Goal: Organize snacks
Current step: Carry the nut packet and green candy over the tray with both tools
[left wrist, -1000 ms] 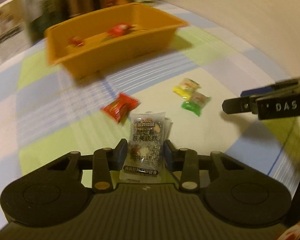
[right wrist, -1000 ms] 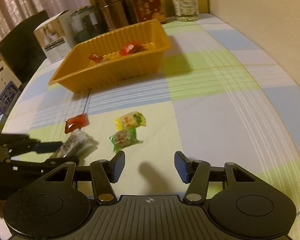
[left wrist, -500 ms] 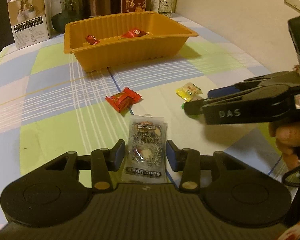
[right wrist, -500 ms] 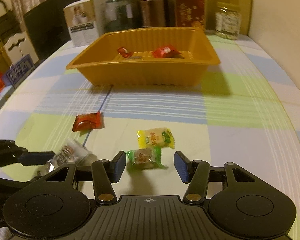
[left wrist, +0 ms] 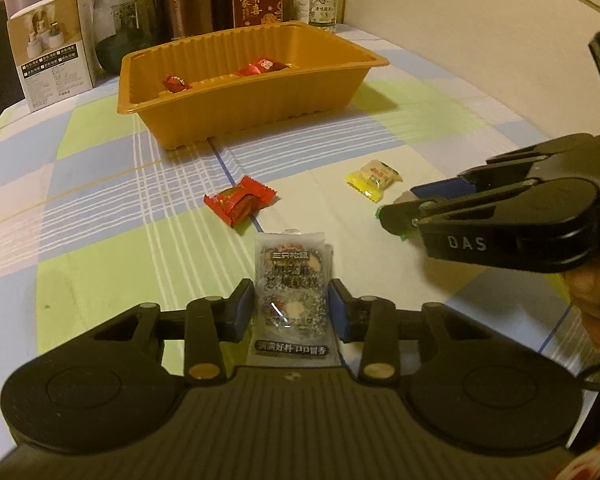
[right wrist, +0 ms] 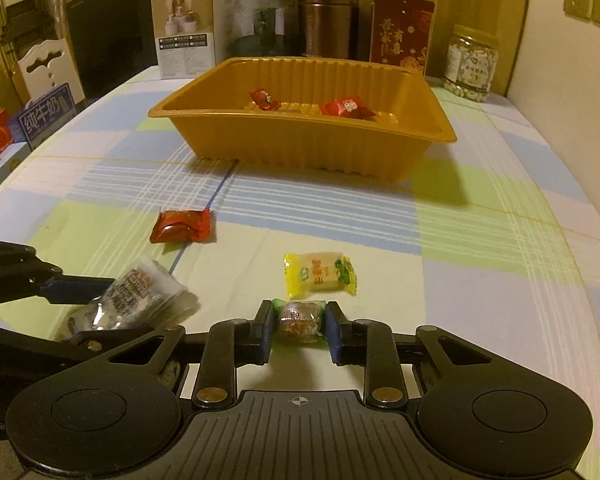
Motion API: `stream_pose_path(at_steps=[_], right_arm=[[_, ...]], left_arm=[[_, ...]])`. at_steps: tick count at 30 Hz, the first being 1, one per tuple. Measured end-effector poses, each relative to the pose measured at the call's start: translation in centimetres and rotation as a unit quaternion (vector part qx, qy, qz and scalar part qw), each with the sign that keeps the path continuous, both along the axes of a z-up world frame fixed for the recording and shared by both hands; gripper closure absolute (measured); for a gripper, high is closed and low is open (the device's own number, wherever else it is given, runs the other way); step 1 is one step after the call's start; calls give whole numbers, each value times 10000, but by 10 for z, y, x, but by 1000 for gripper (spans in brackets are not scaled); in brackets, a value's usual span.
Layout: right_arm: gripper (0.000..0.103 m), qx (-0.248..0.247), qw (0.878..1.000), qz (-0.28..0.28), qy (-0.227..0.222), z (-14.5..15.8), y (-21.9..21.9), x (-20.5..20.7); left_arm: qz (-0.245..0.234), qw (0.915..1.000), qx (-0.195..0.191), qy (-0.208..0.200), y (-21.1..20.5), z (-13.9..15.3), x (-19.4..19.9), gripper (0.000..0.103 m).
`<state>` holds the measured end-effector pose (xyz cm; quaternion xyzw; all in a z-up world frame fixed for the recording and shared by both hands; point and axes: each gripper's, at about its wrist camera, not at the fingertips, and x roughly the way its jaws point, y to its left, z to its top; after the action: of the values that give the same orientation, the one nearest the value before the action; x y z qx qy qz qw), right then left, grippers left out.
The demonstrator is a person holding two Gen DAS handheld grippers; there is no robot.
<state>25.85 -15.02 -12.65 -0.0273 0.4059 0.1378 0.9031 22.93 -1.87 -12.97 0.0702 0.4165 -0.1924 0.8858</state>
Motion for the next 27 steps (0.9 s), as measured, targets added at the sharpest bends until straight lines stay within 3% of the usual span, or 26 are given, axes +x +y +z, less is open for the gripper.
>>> stream_pose_path(at_steps=[14, 27], right_arm=[[76, 487, 9970, -565, 215, 28, -16, -50], [76, 523, 9969, -570, 114, 51, -18, -70]], left_arm=[[445, 9986, -201, 221, 4, 20, -40, 69], [751, 9965, -293, 215, 12, 48, -59, 69]])
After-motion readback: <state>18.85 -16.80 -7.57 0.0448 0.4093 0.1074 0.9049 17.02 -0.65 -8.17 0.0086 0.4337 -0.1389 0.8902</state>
